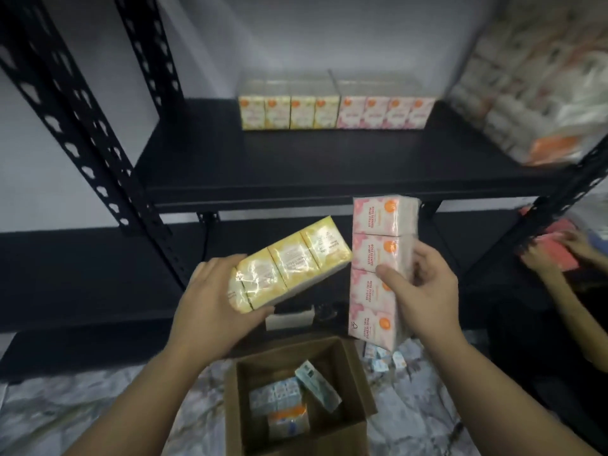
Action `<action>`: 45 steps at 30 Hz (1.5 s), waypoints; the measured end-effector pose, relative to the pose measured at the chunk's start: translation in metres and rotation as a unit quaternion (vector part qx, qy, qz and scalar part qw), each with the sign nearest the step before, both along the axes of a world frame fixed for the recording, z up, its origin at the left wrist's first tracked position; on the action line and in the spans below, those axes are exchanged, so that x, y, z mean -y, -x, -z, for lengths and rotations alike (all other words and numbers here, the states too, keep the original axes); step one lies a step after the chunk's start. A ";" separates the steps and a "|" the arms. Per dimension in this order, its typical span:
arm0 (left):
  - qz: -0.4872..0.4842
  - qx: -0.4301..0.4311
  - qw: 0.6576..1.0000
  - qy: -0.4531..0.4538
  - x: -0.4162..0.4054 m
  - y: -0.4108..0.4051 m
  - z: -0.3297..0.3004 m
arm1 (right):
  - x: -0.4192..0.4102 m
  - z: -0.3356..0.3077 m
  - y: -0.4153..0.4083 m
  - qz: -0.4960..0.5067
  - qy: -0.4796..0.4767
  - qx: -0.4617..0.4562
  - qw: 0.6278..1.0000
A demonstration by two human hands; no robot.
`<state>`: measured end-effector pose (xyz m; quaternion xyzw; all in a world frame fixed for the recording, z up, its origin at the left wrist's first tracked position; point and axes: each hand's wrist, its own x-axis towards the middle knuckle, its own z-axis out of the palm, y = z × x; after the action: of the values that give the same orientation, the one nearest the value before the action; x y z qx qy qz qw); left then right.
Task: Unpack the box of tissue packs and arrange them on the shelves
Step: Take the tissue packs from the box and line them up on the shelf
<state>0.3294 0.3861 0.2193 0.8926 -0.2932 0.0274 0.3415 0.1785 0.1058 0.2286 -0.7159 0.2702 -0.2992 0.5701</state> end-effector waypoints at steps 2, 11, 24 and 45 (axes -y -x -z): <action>0.011 0.020 1.000 -0.001 0.004 -0.008 -0.019 | 0.002 -0.016 -0.005 0.008 0.008 0.015 1.000; 0.040 0.085 0.996 0.003 0.044 -0.069 -0.094 | 0.035 -0.089 -0.045 0.019 0.049 0.077 0.996; 0.001 0.164 0.984 -0.072 0.127 -0.141 -0.128 | 0.153 -0.146 -0.122 -0.083 0.127 0.005 0.988; -0.061 0.229 0.969 -0.077 0.145 -0.169 -0.102 | 0.185 -0.148 -0.167 -0.190 0.019 -0.034 0.981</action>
<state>0.4981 0.2416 0.3215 0.9026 -0.3093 0.2289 0.1933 0.3452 -0.0796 0.3761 -0.7747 0.1430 -0.1658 0.5933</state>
